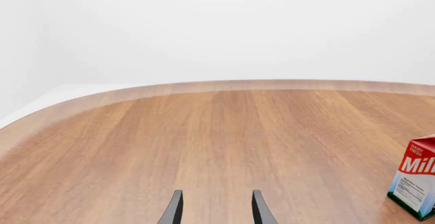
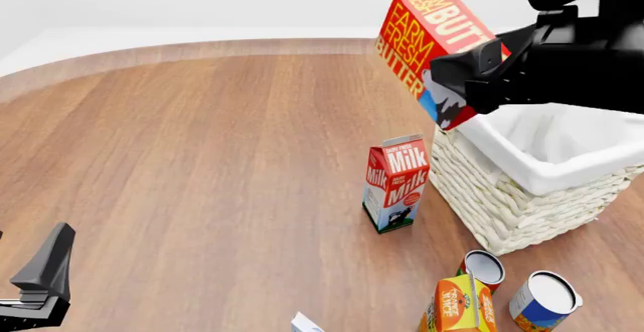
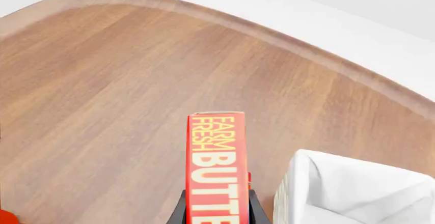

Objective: Pick up the cream cheese box and the butter, and put them in the basket.

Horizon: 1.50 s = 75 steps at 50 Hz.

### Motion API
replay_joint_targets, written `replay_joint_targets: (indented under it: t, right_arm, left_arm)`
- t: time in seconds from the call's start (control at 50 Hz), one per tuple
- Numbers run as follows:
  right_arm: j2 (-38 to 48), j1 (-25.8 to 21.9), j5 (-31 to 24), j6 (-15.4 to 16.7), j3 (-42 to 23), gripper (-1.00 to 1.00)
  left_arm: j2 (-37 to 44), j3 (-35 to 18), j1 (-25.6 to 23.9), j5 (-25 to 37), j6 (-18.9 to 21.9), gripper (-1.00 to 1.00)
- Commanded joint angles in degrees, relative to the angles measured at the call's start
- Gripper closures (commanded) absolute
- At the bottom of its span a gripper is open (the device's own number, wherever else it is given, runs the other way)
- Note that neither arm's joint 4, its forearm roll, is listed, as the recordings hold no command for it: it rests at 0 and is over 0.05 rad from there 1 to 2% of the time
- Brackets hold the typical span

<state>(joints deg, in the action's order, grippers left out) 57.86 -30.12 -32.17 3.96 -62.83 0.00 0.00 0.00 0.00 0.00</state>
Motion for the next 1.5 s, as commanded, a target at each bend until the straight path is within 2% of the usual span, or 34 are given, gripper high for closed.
replay_joint_targets:
  t: [0.02, 0.3, 0.52, 0.58, 0.62, 0.74, 1.04, 1.16, 1.5]
  right_arm:
    - [-1.7, 6.7, -0.9, -2.6, -2.1, 1.0]
    - [-2.9, 13.8, -2.9, -5.0, -3.3, 1.0]
    - [-2.3, 19.7, -3.1, -10.1, -3.3, 1.0]
    - [-2.1, 20.9, -3.0, -10.5, -3.2, 1.0]
    - [-1.9, 21.5, -2.7, -12.3, -2.8, 1.0]
    - [-1.6, 22.6, -2.0, -15.0, -2.5, 1.0]
    - [-2.2, 26.7, 0.9, -17.9, 1.4, 1.0]
    - [-1.9, 28.1, 1.1, -18.6, 1.6, 1.0]
    - [0.3, 29.7, 6.1, -20.5, 5.3, 1.0]
  left_arm:
    - [0.0, 0.0, 0.0, 0.0, 0.0, -1.0]
    - [0.0, 0.0, 0.0, 0.0, 0.0, -1.0]
    - [0.0, 0.0, 0.0, 0.0, 0.0, -1.0]
    - [0.0, 0.0, 0.0, 0.0, 0.0, -1.0]
    - [0.0, 0.0, 0.0, 0.0, 0.0, -1.0]
    - [0.0, 0.0, 0.0, 0.0, 0.0, -1.0]
    - [0.0, 0.0, 0.0, 0.0, 0.0, -1.0]
    - [0.0, 0.0, 0.0, 0.0, 0.0, -1.0]
    - [0.0, 0.0, 0.0, 0.0, 0.0, -1.0]
